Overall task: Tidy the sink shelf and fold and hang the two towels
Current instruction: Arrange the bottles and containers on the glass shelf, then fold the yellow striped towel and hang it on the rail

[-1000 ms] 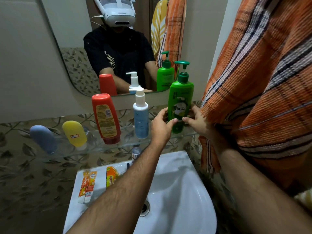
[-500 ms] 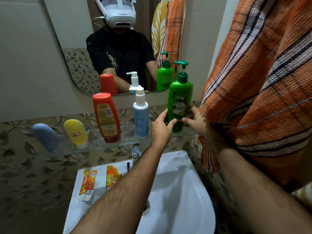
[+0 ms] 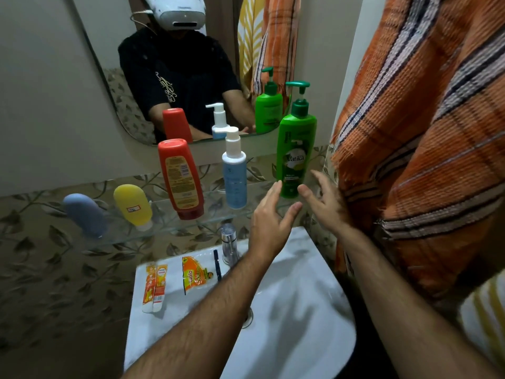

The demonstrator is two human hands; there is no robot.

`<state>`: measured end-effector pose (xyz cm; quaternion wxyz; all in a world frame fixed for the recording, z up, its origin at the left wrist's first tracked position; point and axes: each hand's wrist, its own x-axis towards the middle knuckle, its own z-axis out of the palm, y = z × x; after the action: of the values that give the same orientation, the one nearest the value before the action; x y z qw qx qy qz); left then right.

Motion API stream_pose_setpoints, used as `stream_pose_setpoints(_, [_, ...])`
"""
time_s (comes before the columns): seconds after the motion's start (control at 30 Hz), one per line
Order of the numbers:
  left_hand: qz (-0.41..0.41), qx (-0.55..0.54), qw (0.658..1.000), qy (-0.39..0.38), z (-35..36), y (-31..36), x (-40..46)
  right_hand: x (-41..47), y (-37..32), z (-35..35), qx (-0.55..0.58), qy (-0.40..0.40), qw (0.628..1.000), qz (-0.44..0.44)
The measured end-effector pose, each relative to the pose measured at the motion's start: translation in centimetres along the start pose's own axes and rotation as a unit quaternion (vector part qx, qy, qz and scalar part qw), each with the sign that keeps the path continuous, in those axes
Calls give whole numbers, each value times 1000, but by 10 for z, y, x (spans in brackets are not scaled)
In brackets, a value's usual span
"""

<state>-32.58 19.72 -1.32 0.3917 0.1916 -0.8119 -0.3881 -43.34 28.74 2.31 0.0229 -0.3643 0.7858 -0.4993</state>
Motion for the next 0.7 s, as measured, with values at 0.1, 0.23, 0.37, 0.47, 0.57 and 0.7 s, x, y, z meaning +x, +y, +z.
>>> stream_pose_setpoints(0.1, [16, 0, 999, -52, -11, -7, -12, -21, -2, 6, -27, -23, 999, 8])
stream_pose_setpoints(0.23, [42, 8, 993, -113, -37, -14, -25, -52, -21, 10, -33, -20, 999, -3])
stream_pose_setpoints(0.37, [83, 36, 981, -172, -71, -25, -34, -86, -43, 14, -94, 20, 995, 5])
stream_pose_setpoints(0.47, [116, 44, 972, -200, -93, -23, -39, -117, -56, 9, -165, 33, 986, 13])
stream_pose_setpoints(0.57, [144, 51, 963, -223, -107, -7, -46, -146, -74, -7, -236, 55, 970, 26])
stream_pose_setpoints(0.7, [170, 31, 955, -239, -116, 24, -54, -178, -109, -39, -309, 85, 945, 60])
